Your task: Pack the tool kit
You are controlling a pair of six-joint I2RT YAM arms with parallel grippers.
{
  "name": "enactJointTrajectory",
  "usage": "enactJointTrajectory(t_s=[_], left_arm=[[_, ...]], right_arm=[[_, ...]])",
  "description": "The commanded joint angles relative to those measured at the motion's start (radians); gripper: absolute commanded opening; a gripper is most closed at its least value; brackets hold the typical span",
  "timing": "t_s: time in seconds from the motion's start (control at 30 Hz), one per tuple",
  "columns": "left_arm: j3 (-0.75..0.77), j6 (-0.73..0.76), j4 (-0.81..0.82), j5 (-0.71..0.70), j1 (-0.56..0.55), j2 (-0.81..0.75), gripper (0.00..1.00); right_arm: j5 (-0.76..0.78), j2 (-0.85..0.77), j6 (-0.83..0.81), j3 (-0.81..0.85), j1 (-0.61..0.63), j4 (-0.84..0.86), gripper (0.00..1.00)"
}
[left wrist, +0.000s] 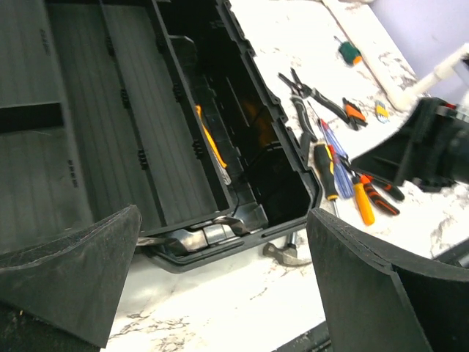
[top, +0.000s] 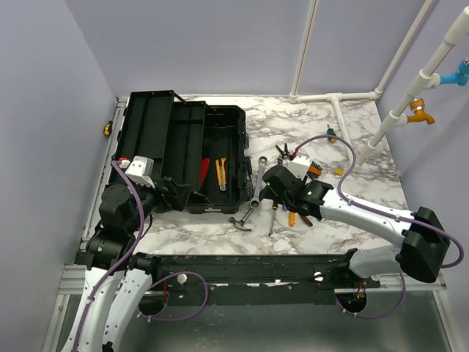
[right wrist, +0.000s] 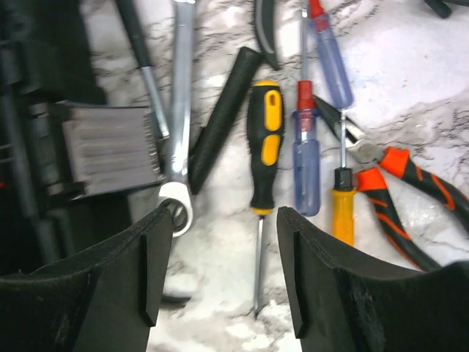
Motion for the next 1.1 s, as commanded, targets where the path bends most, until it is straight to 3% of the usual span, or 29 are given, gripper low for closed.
enactJointTrajectory(t_s=[0.0, 0.23, 0.53, 0.67, 0.83, 1.07], left_arm=[[-0.015, -0.012, 0.043, 0.137, -0.006, 0.068, 0.98], [-0.019, -0.014, 0.057, 0.185, -0.009, 0.104, 0.99], [-0.017, -0.041, 0.058, 0.203, -0.056, 0.137, 0.97], [0.020, -0.116, 0.036, 0.167, -0.125, 0.156, 0.96], [0.008, -0.204, 0.083, 0.132, -0.225, 0.169, 0.96], [-0.014, -0.278, 0.175, 0.077, -0.393, 0.254, 0.95]], right_arm=[[-0.038, 0.098, -0.013, -0.007, -0.069, 0.003, 0.64], [-0.106, 0.219, -0.055, 0.007, -0.114, 0.097, 0.63], [-0.147, 0.354, -0.073, 0.024, -0.152, 0.164, 0.51], [-0.159, 0.366, -0.068, 0.004, -0.159, 0.170, 0.39], [-0.201, 0.288, -0.087, -0.030, -0.161, 0.188, 0.02], [-0.372, -0.051, -0.173, -0.173, -0.161, 0.350, 0.01]])
